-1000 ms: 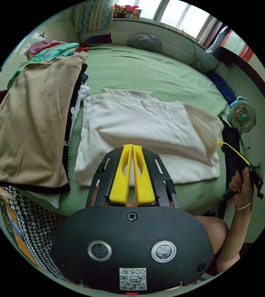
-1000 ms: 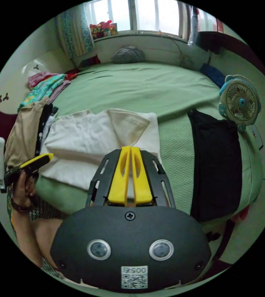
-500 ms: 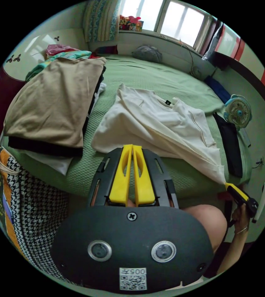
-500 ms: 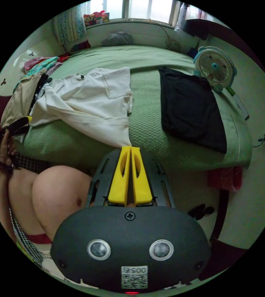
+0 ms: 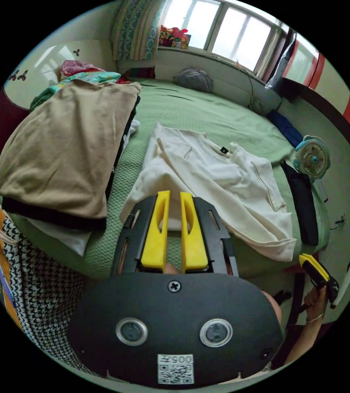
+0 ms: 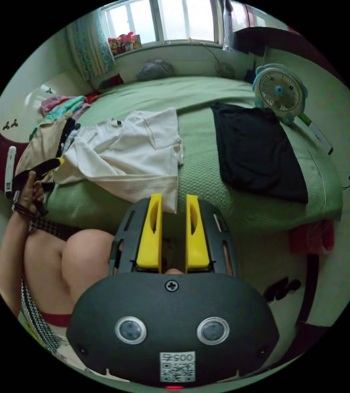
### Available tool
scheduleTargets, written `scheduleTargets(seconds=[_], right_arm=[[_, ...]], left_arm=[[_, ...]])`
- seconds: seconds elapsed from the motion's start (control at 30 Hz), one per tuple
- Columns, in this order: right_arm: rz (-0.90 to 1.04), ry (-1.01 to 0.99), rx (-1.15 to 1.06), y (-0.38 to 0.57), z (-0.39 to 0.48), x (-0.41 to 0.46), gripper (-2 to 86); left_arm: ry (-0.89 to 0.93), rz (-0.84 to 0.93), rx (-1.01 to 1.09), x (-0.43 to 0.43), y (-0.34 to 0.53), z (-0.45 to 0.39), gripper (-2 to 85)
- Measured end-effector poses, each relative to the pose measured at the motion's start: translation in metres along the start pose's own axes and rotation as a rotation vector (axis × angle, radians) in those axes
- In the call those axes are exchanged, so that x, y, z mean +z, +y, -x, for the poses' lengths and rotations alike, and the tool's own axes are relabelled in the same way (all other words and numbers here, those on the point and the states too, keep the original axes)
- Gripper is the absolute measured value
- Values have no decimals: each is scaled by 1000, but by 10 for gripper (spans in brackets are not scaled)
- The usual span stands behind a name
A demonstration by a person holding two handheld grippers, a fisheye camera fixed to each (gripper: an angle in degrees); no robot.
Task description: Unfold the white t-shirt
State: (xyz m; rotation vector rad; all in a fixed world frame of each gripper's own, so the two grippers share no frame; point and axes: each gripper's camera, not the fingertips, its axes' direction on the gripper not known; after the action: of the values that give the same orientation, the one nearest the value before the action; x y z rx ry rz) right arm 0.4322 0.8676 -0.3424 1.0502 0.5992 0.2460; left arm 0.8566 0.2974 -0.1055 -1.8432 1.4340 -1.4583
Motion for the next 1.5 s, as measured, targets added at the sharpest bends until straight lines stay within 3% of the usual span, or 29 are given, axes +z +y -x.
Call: scheduleTargets(seconds=[0.23,0.5,0.7,0.83,0.93,1.03,1.3,1.5], right_arm=[[40,-9,-3,-8,-1,20,41],[-43,-26,-24,23,-10,-2,-16],[17,-20,-44,32,-20,0,-17],[23,-20,-50,32,-22,0,-17],[20,-22,-43,34,-22,-4,-17],[21,-31,-38,37,-25,-8,-17],[19,-37,-37,50,-34,-26,-16],[-30,-66,-37,69,-39,-60,-17]], left_arm=[[-83,2,-11,5,-13,0,74],[-102,-23,-5,9,-30,10,80],[-106,-142,-44,-19,-33,22,92],[-2,-25,-53,-1,-41,32,106],[-99,10,-61,5,-44,35,103],[-66,79,-124,9,-43,44,70],[75,27,-224,-27,-26,64,26],[36,76,-41,-80,14,53,18]])
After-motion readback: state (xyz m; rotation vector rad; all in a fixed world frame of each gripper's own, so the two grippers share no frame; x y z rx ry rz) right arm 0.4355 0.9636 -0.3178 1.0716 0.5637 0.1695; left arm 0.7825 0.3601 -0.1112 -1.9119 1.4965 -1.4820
